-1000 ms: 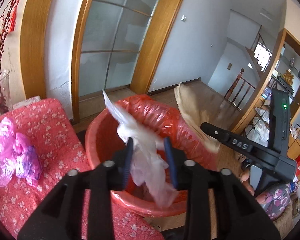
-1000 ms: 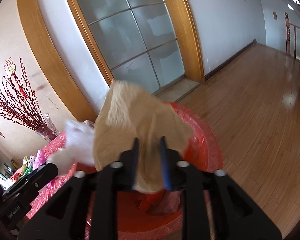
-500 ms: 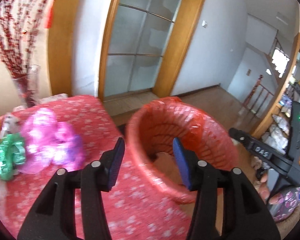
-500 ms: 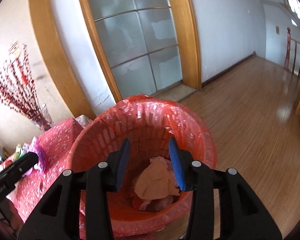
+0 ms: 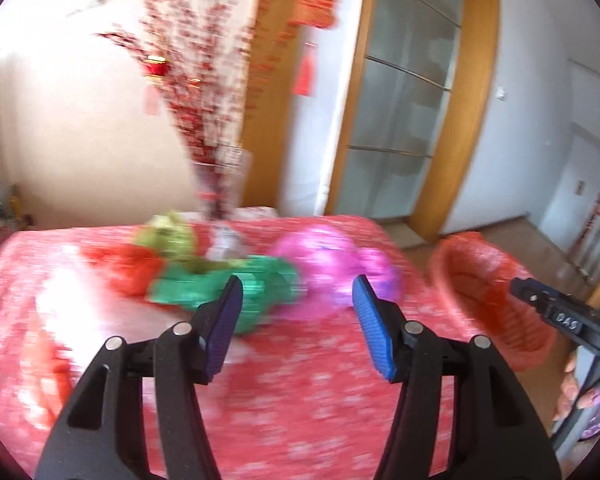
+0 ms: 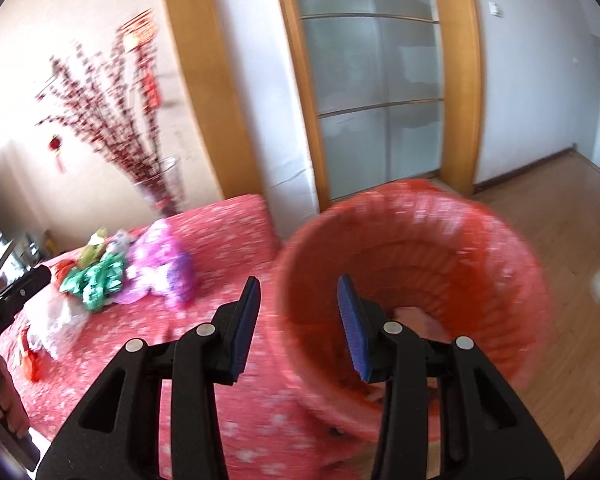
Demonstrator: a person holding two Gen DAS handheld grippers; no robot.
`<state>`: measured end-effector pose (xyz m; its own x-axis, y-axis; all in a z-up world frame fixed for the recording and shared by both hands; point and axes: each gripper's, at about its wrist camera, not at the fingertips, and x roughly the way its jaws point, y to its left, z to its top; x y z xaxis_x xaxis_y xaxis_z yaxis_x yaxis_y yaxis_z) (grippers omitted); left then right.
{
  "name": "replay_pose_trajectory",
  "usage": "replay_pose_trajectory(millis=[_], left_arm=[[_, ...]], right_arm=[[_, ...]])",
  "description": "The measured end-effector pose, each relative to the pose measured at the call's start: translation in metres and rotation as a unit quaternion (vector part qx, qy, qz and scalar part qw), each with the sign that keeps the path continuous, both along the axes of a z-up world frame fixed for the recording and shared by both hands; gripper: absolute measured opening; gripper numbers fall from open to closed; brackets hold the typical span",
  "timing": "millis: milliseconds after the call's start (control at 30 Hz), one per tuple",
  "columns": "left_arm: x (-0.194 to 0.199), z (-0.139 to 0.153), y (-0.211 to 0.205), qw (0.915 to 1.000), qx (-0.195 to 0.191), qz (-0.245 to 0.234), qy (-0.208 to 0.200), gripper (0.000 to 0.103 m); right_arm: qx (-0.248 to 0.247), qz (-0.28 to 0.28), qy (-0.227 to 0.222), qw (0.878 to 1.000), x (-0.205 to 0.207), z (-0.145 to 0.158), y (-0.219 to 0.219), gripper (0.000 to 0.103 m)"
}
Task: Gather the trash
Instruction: 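Grasp the pink plastic bag with the right gripper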
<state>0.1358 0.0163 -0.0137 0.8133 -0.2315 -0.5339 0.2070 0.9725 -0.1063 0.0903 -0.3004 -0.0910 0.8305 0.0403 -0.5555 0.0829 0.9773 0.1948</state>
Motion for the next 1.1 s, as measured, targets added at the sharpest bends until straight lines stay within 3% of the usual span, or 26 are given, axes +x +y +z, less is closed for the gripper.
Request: replay_pose_trajectory(millis=[200,367,533,867,967,1100], left_arm=[[-0.001,0.004,0.059,0.9979,0.006,0.065,-0.001,0.058],[0.001,0.0,0.09,0.9959,-0.008,0.09,0.006,0.059],[0.0,-0.005,0.106,0.9954,-0.011,0.095,0.012,0.059],[0.008,-0.01,0.103,0.9959,-0.009,0.088,0.018,0.059],[0.011,-0.01,0.099,0.9963,-0.007,0.083,0.019,0.059],[0.016,-0.008,0.092,0.9971,-0.003,0.073,0.02,0.059]], right_arm=[[-0.003,0.052,0.008,0.999,0.029,-0.002,0.053,0.042],[-0.006,0.069,0.024,0.997,0.066,-0.009,0.082,0.042],[-0.011,0.075,0.05,0.996,0.101,-0.016,0.1,0.053],[-0.027,0.1,0.085,0.991,0.135,-0.036,0.118,0.052],[-0.014,0.115,0.09,0.989,0.136,-0.04,0.119,0.046],[-0.017,0.132,0.089,0.987,0.13,-0.043,0.121,0.03]])
